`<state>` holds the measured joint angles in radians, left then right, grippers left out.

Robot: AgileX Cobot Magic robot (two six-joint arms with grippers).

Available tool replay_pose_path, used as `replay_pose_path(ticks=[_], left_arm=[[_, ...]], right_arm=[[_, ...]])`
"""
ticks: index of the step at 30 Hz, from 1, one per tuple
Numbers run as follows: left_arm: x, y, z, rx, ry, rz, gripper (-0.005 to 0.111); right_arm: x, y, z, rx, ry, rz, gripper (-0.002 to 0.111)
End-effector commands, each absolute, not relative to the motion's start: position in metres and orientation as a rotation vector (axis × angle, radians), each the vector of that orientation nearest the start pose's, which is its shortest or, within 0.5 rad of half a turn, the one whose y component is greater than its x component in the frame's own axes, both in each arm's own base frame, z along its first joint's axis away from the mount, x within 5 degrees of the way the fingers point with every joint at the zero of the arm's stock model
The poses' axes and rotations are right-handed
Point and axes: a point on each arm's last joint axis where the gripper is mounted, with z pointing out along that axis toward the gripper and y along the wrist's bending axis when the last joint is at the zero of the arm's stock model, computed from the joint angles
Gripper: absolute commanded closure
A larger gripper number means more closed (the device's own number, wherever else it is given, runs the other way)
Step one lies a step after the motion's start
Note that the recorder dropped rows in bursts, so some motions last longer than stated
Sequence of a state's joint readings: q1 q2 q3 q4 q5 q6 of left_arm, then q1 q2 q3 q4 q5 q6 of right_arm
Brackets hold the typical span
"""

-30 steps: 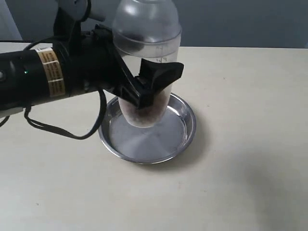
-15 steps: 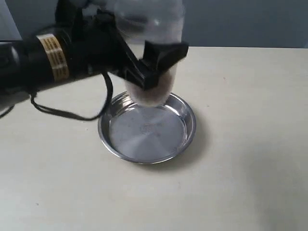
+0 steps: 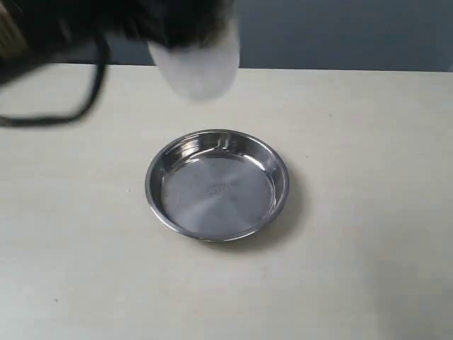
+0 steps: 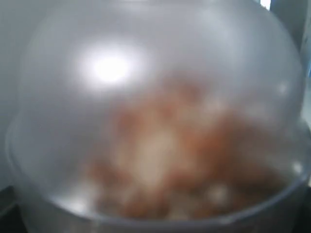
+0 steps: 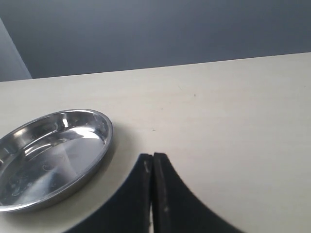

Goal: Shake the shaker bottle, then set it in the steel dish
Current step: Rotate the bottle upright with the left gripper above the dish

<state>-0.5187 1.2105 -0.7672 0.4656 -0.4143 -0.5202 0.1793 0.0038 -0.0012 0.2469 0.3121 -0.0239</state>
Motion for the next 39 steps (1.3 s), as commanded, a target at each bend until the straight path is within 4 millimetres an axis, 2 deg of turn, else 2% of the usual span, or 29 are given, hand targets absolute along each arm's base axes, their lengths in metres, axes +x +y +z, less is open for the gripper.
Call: replay_pose_path(ticks=[1,2,3,4,5,6,7,9,10,11,15,23,39], left_arm=[[0.211,-0.158,0.361,0.519,1.29,-0.743,0.106],[0.201,-0.157,0.389,0.522,1.18,-0.76,0.106],[0.196,-0.157,0.404,0.548,1.169,-0.726,0.106],[0.2,-0.154,0.399,0.543,1.264,-0.663,0.106],[0.209,-0.153,0.378,0.528,1.419,-0.601,0.106],[0.223,-0.153,0.338,0.51,1.618,-0.548,0.106],[0.231,-0.151,0.309,0.486,1.757,-0.518,0.106],[0.236,-0.152,0.272,0.438,1.886,-0.54,0.106],[0.233,-0.156,0.269,0.438,1.864,-0.59,0.106],[0.23,-0.159,0.269,0.447,1.82,-0.634,0.106],[0.223,-0.171,0.293,0.473,1.587,-0.776,0.106],[0.227,-0.169,0.299,0.461,1.551,-0.72,0.106],[0.229,-0.167,0.299,0.454,1.551,-0.679,0.106]], right_arm=[[0.052,0.016,0.186,-0.029,1.794,0.346,0.109],[0.052,0.016,0.186,-0.029,1.794,0.346,0.109],[0.052,0.016,0.186,-0.027,1.794,0.348,0.109],[0.052,0.016,0.186,-0.027,1.794,0.348,0.109],[0.052,0.016,0.186,-0.027,1.794,0.348,0.109],[0.052,0.016,0.186,-0.027,1.794,0.348,0.109],[0.052,0.016,0.186,-0.029,1.794,0.345,0.109],[0.052,0.017,0.186,-0.025,1.794,0.351,0.109],[0.052,0.016,0.186,-0.023,1.794,0.35,0.109],[0.052,0.016,0.186,-0.023,1.794,0.35,0.109],[0.052,0.017,0.186,-0.024,1.794,0.353,0.109],[0.052,0.017,0.186,-0.024,1.794,0.353,0.109],[0.052,0.017,0.186,-0.024,1.794,0.353,0.109]])
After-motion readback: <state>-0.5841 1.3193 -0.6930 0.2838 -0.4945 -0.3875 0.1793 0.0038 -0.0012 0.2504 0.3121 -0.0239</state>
